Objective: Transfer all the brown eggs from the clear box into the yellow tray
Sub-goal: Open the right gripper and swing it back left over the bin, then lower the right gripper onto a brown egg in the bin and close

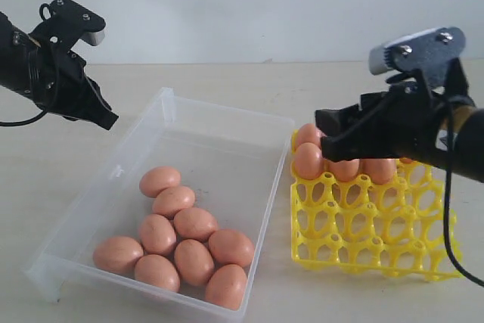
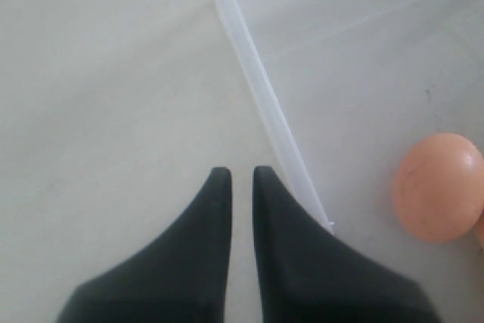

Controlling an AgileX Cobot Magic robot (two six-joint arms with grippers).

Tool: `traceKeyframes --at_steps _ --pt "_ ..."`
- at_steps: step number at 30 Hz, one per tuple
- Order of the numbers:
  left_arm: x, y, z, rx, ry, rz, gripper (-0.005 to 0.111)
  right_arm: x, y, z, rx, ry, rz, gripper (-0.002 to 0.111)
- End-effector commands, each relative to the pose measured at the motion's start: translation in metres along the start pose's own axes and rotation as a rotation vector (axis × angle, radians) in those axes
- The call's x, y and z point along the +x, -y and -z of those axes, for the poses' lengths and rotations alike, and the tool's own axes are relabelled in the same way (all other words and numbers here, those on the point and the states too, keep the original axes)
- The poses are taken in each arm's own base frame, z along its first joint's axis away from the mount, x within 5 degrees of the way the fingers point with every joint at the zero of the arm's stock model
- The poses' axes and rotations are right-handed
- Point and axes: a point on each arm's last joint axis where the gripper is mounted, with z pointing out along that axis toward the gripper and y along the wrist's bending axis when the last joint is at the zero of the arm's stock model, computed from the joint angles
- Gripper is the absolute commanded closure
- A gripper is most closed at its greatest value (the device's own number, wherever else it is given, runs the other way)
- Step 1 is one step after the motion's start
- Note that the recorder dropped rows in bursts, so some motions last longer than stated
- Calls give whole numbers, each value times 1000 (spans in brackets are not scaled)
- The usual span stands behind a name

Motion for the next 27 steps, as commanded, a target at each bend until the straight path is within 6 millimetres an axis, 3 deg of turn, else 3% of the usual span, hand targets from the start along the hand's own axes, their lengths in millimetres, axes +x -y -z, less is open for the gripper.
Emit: traceKeyframes --at_steps 1,6,10,14,19,27 --pt "0 0 2 0 9 14 98 -35 -28 -4 -16 -183 68 46" --pt "0 0 2 4 4 14 98 -71 -69 -17 -23 -310 209 46" --pt "1 1 2 8 -1 14 98 -86 -95 -36 -42 -419 291 46" --pt "1 1 2 14 -8 14 98 -74 -115 -61 -153 -576 450 46" --pt "2 2 2 21 -18 14 98 -56 -128 -87 -274 -635 565 46" --pt "2 2 2 18 -14 14 98 -24 -141 -107 -422 -693 686 46"
